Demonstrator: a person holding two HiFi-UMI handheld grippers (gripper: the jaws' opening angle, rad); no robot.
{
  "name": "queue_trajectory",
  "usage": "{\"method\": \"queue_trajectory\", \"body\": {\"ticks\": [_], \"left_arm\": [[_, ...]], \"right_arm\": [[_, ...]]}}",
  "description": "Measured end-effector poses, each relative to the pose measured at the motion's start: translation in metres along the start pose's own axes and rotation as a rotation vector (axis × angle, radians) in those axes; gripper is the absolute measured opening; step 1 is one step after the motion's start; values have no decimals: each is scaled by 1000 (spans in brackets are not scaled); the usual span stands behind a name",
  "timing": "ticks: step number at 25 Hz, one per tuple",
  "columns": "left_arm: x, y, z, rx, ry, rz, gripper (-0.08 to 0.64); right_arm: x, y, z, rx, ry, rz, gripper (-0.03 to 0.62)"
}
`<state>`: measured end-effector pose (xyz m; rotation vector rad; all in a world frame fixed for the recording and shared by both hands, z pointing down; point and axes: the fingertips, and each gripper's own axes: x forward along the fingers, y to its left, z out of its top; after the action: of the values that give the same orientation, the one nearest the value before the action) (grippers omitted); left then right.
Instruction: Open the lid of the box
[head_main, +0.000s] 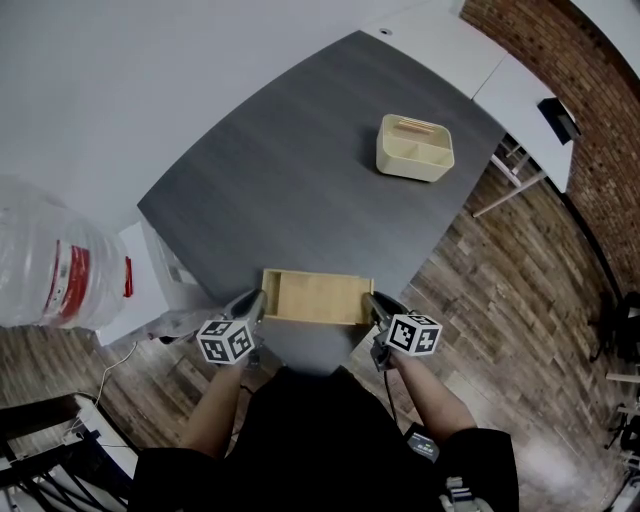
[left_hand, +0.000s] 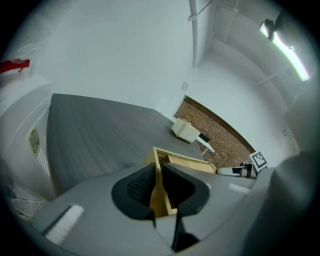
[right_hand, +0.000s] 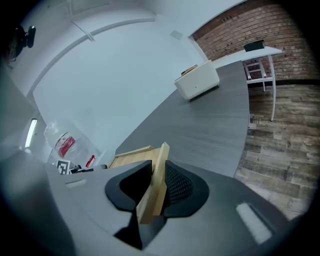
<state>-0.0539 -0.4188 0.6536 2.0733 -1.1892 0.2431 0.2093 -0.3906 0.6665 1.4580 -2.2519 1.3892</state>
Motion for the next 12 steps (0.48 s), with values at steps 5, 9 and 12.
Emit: {"method": "queue_trajectory", "body": {"ticks": [5, 9, 12], "left_arm": [[0, 0, 0, 29, 0, 12, 41], [0, -2, 1, 92, 9, 25, 41], [0, -2, 1, 153, 23, 39, 40]], "right_arm": [[-13, -15, 6, 30, -29, -13, 80], [-21, -24, 9, 47, -48, -29, 77], [-26, -30, 11, 57, -64, -40, 75]]}}
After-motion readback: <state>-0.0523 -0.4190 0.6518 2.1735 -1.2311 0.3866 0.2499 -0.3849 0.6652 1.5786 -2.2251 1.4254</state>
